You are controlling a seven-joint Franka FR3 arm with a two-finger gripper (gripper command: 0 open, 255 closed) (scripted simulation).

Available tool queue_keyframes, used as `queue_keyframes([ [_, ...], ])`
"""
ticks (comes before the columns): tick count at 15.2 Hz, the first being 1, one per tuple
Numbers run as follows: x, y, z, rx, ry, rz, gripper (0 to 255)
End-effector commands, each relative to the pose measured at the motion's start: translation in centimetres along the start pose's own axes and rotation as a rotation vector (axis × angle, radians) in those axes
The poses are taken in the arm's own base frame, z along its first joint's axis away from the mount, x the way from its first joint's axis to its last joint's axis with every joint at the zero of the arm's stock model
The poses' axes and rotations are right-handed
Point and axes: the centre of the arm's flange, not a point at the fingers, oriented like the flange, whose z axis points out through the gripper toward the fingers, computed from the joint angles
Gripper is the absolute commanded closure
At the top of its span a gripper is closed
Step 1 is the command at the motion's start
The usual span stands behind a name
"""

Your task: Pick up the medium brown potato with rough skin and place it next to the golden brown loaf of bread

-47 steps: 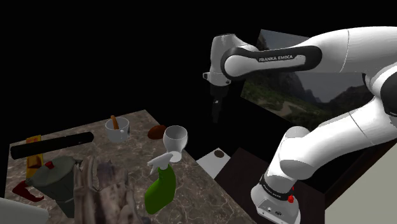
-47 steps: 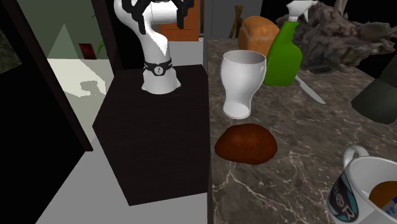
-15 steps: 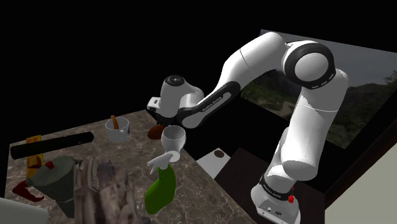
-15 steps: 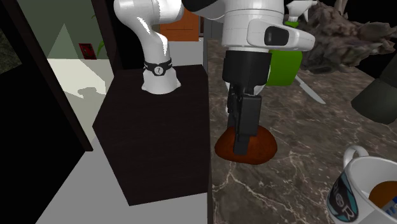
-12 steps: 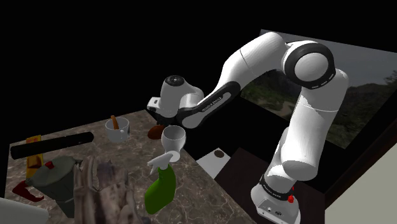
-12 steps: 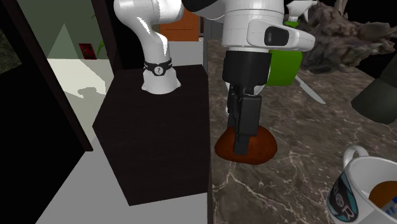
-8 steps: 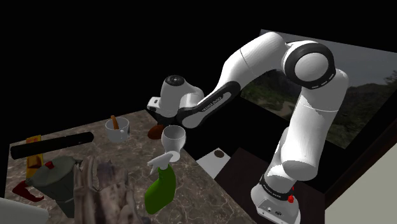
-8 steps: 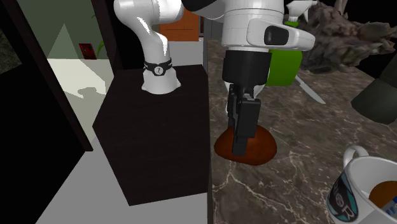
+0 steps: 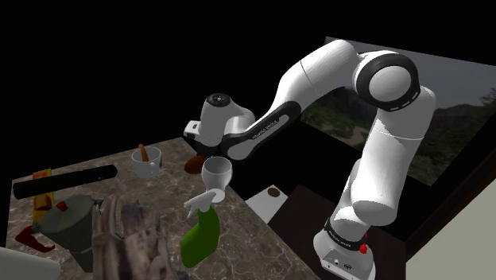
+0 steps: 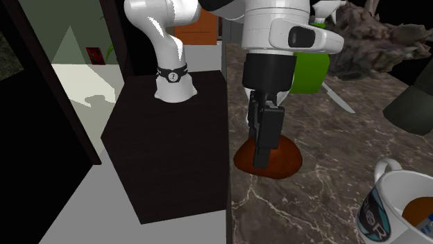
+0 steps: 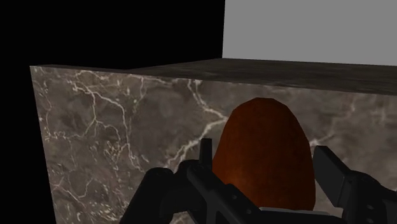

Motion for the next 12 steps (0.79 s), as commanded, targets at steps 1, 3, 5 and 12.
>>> queue_keyframes([
  [1,0.0,0.2,-0.7,0.002,0.0,-0.002,255],
  [3,0.0,0.6,-1.7,0.002,0.0,-0.002,255],
  [5,-0.1,0.9,-2.7,0.002,0.0,-0.002,255],
  [12,-0.2,2.1,-6.2,0.002,0.0,-0.002,255],
])
